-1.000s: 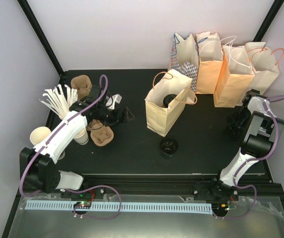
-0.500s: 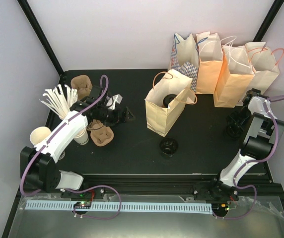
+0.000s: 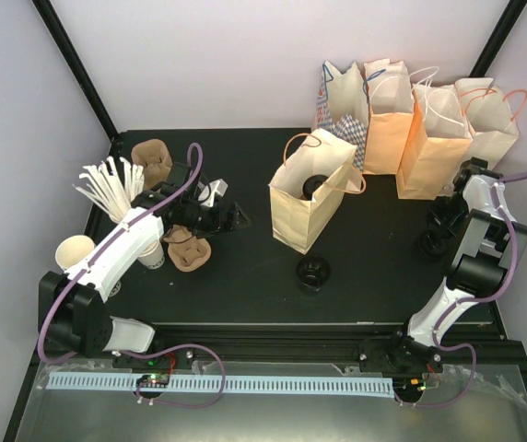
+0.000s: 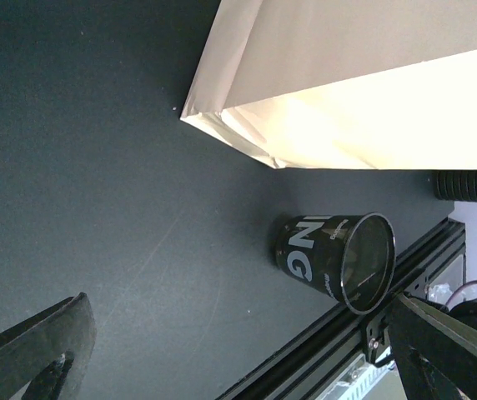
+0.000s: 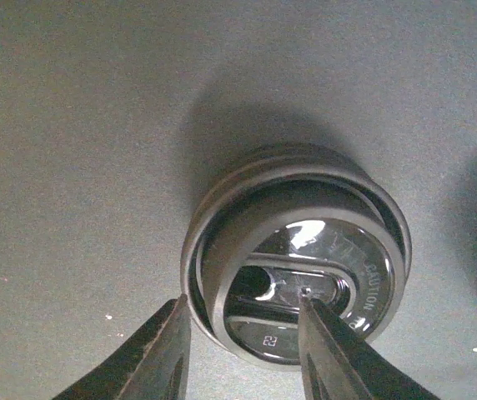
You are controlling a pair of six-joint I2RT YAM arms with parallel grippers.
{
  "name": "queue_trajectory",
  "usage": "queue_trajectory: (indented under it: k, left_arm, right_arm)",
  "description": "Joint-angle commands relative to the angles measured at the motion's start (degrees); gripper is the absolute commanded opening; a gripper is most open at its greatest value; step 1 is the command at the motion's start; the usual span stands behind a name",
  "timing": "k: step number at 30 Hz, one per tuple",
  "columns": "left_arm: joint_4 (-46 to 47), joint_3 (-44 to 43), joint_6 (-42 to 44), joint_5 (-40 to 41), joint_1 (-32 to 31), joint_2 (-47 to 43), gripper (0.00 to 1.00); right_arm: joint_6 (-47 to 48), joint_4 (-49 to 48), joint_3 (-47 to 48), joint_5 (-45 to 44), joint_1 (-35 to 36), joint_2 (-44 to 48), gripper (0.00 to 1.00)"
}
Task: Pack the takeout coffee
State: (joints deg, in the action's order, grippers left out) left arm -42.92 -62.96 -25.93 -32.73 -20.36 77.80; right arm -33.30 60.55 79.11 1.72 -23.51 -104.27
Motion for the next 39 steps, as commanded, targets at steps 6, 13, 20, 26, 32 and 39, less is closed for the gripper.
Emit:
queue_trajectory:
  k: [6,13,20,26,32,39]
  left_arm:
    - [0.6,0.4,1.2,-1.0,-0.2,-0.6,0.99]
    - [0.1,0.0,1.4,-1.0,-0.2,0.0,0.99]
    - [0.2,-0.4,1.4,-1.0,-0.2,1.0,0.99]
    - [-0.2,-1.2,1.5,-1.2,-0.2,1.4,0.99]
    - [-0.1,-1.2,1.2,-1.4,-0.3,1.5,0.99]
    - [0.1,-1.0,0.9,-1.4,-0.6,1.3,0.99]
  right_arm:
    - [-1.5,-2.1,1.4,-0.3,0.0,-3.0,0.36]
    - [-1.9,-2.7,2.2,0.7,0.0,-4.3,0.29]
    - [-1.9,-3.5,1.2,1.1,0.0,-4.5,0.22]
    - [-1.4,-3.5,0.9,0.5,0.0,-3.2,0.15]
    - [-0.4,-1.9,1.2,0.3,0.0,-1.7,0.08]
    - [0.5,0.0,1.3,2.2,0.0,2.7,0.07]
